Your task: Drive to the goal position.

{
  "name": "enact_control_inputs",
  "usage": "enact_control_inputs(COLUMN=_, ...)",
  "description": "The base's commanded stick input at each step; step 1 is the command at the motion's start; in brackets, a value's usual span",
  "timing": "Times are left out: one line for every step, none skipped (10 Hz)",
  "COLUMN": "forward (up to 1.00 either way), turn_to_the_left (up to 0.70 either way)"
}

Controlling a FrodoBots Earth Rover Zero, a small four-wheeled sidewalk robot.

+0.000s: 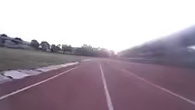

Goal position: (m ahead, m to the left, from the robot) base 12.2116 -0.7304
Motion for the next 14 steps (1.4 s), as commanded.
enact_control_inputs(forward=0.70, turn_to_the_left=0.00)
enact_control_inputs(forward=0.70, turn_to_the_left=0.00)
enact_control_inputs(forward=0.70, turn_to_the_left=0.00)
enact_control_inputs(forward=0.70, turn_to_the_left=0.00)
enact_control_inputs(forward=0.70, turn_to_the_left=0.00)
enact_control_inputs(forward=0.70, turn_to_the_left=0.00)
enact_control_inputs(forward=0.70, turn_to_the_left=0.00)
enact_control_inputs(forward=0.70, turn_to_the_left=0.00)
enact_control_inputs(forward=0.70, turn_to_the_left=0.00)
enact_control_inputs(forward=0.70, turn_to_the_left=0.00)
enact_control_inputs(forward=0.70, turn_to_the_left=-0.10)
enact_control_inputs(forward=0.70, turn_to_the_left=-0.29)
enact_control_inputs(forward=0.70, turn_to_the_left=-0.29)
enact_control_inputs(forward=0.70, turn_to_the_left=-0.13)
